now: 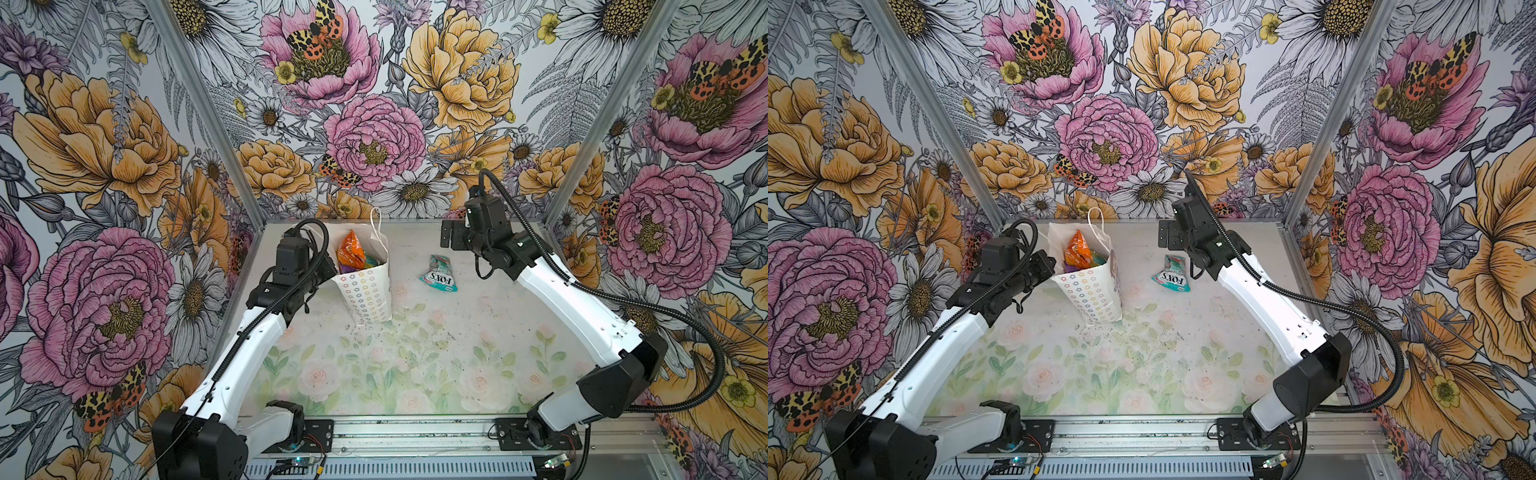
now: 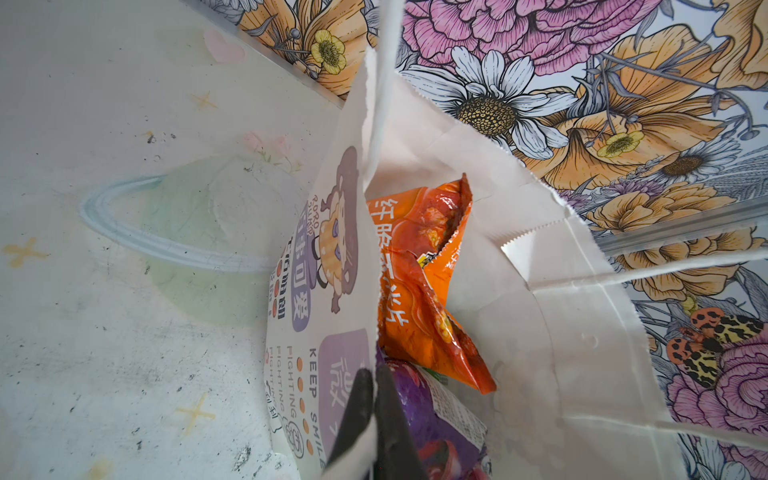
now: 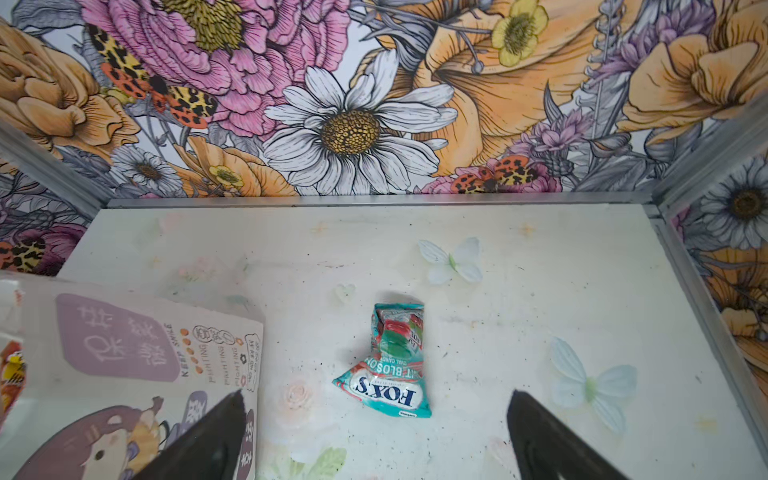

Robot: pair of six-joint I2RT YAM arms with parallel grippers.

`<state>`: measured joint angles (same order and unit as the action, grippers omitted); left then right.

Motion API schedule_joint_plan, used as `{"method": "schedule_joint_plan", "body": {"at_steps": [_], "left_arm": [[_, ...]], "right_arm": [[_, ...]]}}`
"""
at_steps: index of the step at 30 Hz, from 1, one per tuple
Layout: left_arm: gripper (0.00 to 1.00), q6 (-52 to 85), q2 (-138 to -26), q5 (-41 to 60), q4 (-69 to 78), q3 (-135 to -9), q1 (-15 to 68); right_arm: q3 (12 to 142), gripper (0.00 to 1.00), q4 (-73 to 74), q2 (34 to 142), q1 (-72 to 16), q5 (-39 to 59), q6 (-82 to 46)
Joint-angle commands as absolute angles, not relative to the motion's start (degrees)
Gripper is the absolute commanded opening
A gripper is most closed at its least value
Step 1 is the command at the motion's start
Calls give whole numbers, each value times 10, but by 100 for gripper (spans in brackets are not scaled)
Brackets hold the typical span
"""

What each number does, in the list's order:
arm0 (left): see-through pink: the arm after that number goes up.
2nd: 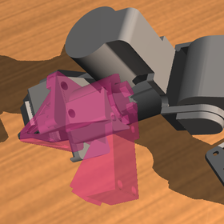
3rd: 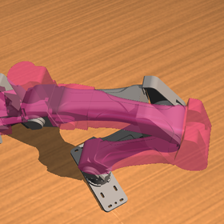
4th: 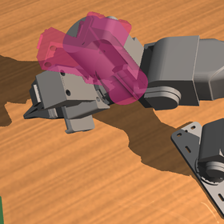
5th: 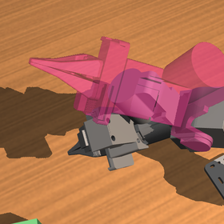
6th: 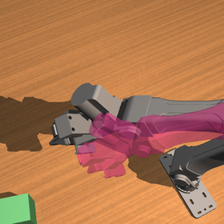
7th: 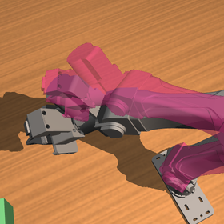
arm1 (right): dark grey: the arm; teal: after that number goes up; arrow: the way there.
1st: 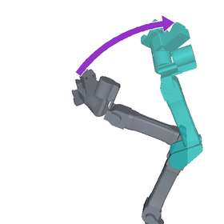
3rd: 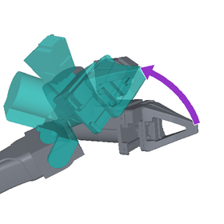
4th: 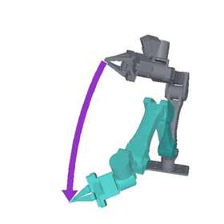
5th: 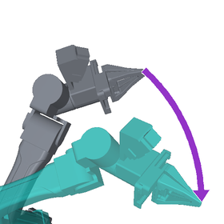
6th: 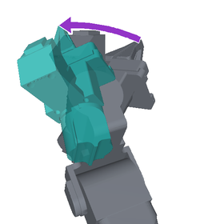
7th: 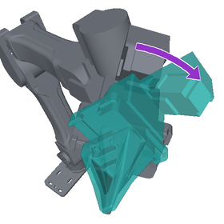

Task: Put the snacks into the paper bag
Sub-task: 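Open the right gripper and raise it out of the bag toward the teal packet, then lower the right gripper onto the teal Fox's mint packet and close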

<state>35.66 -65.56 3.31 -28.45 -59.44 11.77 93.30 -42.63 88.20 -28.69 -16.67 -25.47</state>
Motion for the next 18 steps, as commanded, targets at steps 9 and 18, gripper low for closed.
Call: {"method": "schedule_joint_plan", "body": {"at_steps": [9, 18], "left_arm": [[0, 358, -636, 42, -267, -590, 111], [0, 358, -636, 43, -266, -590, 111]], "right_arm": [[913, 100, -420, 964, -212, -64, -335], [933, 100, -421, 1078, -187, 13, -344]]}}
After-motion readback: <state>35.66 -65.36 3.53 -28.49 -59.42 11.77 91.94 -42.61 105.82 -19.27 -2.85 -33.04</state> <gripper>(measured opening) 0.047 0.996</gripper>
